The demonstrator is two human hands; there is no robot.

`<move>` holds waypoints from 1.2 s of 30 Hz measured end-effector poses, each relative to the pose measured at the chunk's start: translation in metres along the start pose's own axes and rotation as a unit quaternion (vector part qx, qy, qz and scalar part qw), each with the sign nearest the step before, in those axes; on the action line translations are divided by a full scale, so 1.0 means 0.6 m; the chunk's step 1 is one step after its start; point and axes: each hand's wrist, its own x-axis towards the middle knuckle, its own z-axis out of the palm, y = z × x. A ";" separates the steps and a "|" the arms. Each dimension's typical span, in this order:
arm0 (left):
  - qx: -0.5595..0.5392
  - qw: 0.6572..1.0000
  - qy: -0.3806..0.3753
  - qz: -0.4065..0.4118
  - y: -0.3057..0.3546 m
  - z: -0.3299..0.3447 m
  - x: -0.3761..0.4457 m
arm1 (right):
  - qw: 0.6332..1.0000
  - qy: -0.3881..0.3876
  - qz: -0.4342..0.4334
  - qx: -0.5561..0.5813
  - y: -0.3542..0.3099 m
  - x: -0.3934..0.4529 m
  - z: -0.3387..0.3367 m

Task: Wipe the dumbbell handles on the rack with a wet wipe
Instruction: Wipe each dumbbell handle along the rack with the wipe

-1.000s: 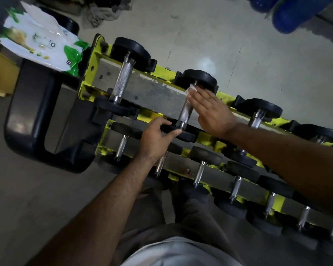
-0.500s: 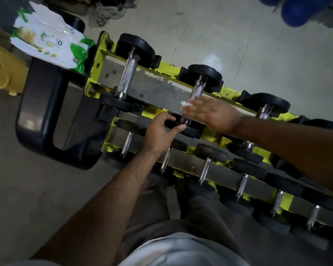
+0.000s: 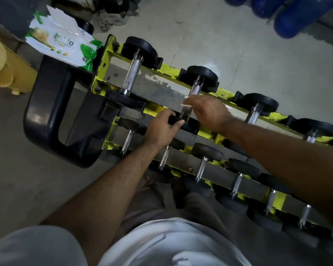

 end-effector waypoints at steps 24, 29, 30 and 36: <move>0.183 0.975 0.001 0.125 -0.012 0.019 0.019 | 0.694 0.132 0.474 0.526 -0.009 -0.018 -0.014; 0.352 0.905 0.050 0.234 0.011 0.026 0.009 | 0.729 0.160 0.452 0.489 0.011 -0.018 -0.027; 0.376 0.889 0.060 0.254 0.015 0.029 0.009 | 0.734 0.159 0.445 0.488 0.011 -0.018 -0.028; 0.461 0.828 0.044 0.316 0.037 0.053 -0.002 | 0.773 0.158 0.381 0.482 0.011 -0.014 -0.024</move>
